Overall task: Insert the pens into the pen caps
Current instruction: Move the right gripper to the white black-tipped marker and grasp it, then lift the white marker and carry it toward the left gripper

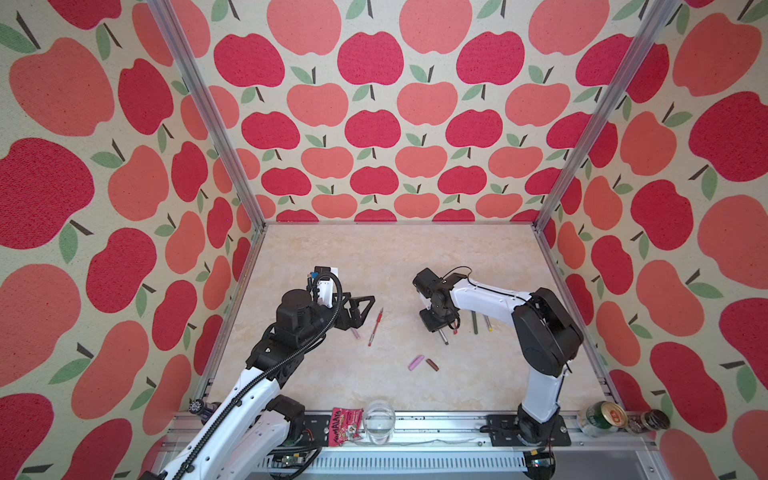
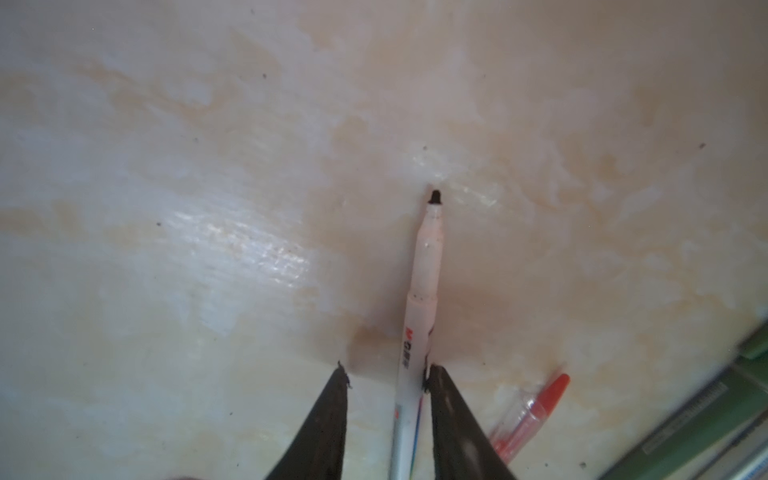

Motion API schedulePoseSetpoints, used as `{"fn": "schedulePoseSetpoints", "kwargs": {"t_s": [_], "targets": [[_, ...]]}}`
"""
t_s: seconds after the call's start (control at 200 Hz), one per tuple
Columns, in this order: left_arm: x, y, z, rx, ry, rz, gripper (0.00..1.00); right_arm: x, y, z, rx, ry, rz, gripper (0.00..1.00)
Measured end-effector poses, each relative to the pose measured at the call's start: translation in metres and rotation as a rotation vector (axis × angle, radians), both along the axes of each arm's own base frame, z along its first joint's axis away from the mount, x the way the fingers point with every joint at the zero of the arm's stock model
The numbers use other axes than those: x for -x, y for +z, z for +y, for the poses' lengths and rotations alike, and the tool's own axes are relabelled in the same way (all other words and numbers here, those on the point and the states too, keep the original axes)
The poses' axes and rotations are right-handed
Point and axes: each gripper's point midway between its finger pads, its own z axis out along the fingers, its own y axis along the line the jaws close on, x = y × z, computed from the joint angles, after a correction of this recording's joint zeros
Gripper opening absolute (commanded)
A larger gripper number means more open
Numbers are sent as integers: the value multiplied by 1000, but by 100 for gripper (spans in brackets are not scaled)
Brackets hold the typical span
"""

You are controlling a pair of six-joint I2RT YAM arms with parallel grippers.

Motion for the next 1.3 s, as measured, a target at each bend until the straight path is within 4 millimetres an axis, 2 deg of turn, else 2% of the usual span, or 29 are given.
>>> {"fn": "schedulePoseSetpoints", "kwargs": {"t_s": [0.2, 0.505, 0.805, 0.901, 0.966, 1.031, 1.161, 1.301], "targets": [[-1, 0, 0, 2, -1, -2, 100, -2, -5, 1, -7, -3, 9, 27], [-1, 0, -2, 13, -4, 10, 98, -4, -6, 2, -26, -11, 14, 13], [-2, 0, -4, 18, -15, 11, 97, -6, -5, 0, -65, -40, 32, 8], [-2, -3, -7, 18, -27, 21, 97, -9, 2, 0, -112, -71, 34, 7], [-2, -4, -8, 19, -37, 26, 96, -13, 15, 3, -169, -91, 18, 6], [-2, -3, -11, 25, -53, 24, 97, -19, 37, 8, -246, -109, -14, 5], [1, 2, -19, 46, -106, 9, 96, -28, 98, 22, -447, -126, -105, 4], [6, 8, -31, 78, -194, -11, 95, -28, 160, 34, -657, -119, -181, 4]]}}
